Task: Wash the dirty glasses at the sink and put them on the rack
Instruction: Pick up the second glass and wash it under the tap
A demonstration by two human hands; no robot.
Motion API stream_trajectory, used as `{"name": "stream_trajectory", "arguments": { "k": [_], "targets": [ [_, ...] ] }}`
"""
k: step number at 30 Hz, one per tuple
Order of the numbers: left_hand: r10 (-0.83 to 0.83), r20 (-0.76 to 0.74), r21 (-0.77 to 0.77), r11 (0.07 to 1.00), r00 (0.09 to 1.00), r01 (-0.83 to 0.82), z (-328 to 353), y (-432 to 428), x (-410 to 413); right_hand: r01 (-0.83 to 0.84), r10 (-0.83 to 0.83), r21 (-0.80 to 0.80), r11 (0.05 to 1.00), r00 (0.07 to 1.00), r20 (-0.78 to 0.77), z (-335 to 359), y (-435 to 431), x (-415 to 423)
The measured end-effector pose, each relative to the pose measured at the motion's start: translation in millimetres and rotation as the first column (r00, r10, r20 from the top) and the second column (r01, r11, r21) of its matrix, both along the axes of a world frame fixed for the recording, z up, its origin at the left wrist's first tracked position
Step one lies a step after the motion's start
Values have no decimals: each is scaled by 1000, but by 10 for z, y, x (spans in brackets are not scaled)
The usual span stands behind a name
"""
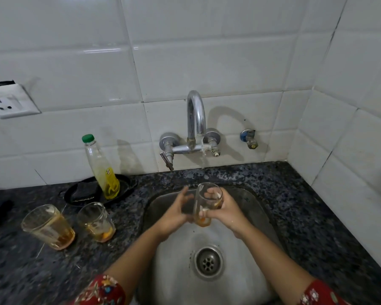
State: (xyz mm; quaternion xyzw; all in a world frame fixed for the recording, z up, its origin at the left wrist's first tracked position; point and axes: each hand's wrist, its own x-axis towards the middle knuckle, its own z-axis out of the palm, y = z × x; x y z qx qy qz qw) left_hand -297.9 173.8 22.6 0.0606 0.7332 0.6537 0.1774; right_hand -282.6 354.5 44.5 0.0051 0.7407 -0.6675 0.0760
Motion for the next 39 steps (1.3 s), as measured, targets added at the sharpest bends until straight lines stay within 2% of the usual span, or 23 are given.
{"name": "stream_trajectory", "arguments": {
  "k": [2,5,7,9,11,13,15,16,17,19,20,22,24,25,26,27,28,30,32,34,37,38,39],
  "targets": [
    [-130,-63,60,989,989,134,-52,103,56,-45,45,7,999,998,-32,11,-25,-18],
    [-22,-186,42,999,982,30,12,236,12,-90,98,87,992,991,-87,17,-82,-32],
    [7,-216,-37,999,976,-15,17,244,-27,-69,119,235,969,972,-205,33,-42,-23],
    [9,-159,-53,998,987,-18,-42,184,-88,9,204,462,887,889,-409,68,82,4],
    [-13,-140,-75,997,990,2,-95,126,-153,11,472,688,725,720,-509,129,202,0],
    [-53,-164,-122,992,985,33,-132,82,-217,-5,784,907,421,505,-361,200,282,-89],
    [-63,-195,-186,982,979,26,-138,83,-239,151,916,978,145,353,-191,228,294,-246],
    [-46,-204,-193,981,978,6,-137,103,-224,174,919,984,28,383,-94,250,236,-286],
    [0,-216,-186,982,976,-41,-155,129,-201,124,876,990,-61,483,-6,276,136,-293],
    [128,-242,-168,971,962,-171,-159,229,-116,-140,715,986,-90,680,162,241,-89,-249],
    [171,-280,-168,960,945,-223,-153,269,-70,-269,666,962,-40,711,226,200,-179,-241],
    [166,-333,-184,954,928,-237,-149,289,-42,-352,686,936,19,685,243,234,-217,-244],
    [41,-308,-230,966,951,-116,-98,199,-73,-210,754,974,-88,624,203,371,-60,-272],
    [-59,-290,-268,963,955,-22,-67,147,-100,-72,824,983,-171,537,182,438,27,-288],
    [-147,-288,-337,941,946,44,-51,95,-141,55,892,977,-208,420,166,477,95,-306],
    [-188,-293,-375,925,937,69,-37,82,-169,105,920,973,-207,358,158,506,129,-311],
    [-173,-305,-385,922,936,44,-38,116,-166,66,897,972,-224,405,179,511,102,-298],
    [-26,-335,-342,935,942,-96,-23,234,-111,-118,754,974,-192,618,223,452,-55,-247],
    [83,-346,-291,938,935,-191,-31,310,-76,-312,643,947,-81,709,289,408,-168,-234],
    [35,-304,-305,943,952,-132,-68,264,-92,-277,704,952,-134,649,288,477,-92,-231],
    [-133,-301,-444,896,944,-16,-48,142,-174,103,872,953,-285,441,213,550,71,-275],
    [-140,-318,-465,885,938,-26,-46,150,-172,152,872,937,-313,437,220,534,82,-283],
    [-108,-337,-463,884,935,-65,-36,189,-144,134,836,937,-324,505,217,481,42,-276]
  ]
}}
